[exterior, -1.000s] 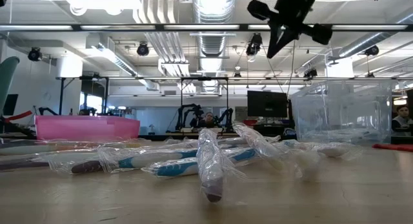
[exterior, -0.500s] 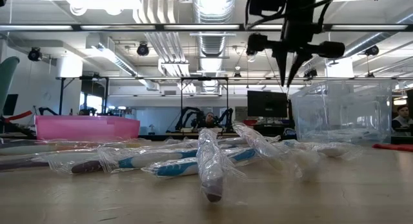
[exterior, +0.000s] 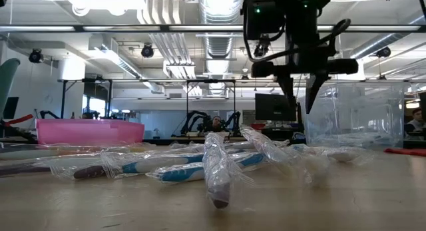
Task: Pick & Place Toothbrushes
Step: Put the orange toothbrush into the pink bin
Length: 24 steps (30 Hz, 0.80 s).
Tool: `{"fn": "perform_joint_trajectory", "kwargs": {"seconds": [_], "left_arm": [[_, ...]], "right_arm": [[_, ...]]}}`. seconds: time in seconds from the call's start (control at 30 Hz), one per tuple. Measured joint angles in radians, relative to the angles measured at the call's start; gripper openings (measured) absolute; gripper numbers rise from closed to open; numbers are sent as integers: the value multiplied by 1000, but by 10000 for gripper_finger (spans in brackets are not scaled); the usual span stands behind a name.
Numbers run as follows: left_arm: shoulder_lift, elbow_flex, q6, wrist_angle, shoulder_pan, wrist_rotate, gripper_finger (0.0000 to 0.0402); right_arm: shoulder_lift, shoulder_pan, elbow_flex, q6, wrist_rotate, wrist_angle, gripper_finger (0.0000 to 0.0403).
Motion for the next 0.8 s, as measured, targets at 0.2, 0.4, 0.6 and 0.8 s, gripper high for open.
{"fn": "perform_joint_trajectory", "kwargs": {"seconds": [0.2,0.4,0.6,0.8], "left_arm": [[0,0,0,0,-1,0,152],[0,0,0,0,-1,0,152],[0,0,0,0,-1,0,152],[0,0,0,0,0,0,152]], "right_arm": [[43,46,1,43,-1,18,139],[71,84,-4,83,-3,34,120],[97,113,-15,142,-91,94,90],[98,115,-38,174,-106,137,80]]}}
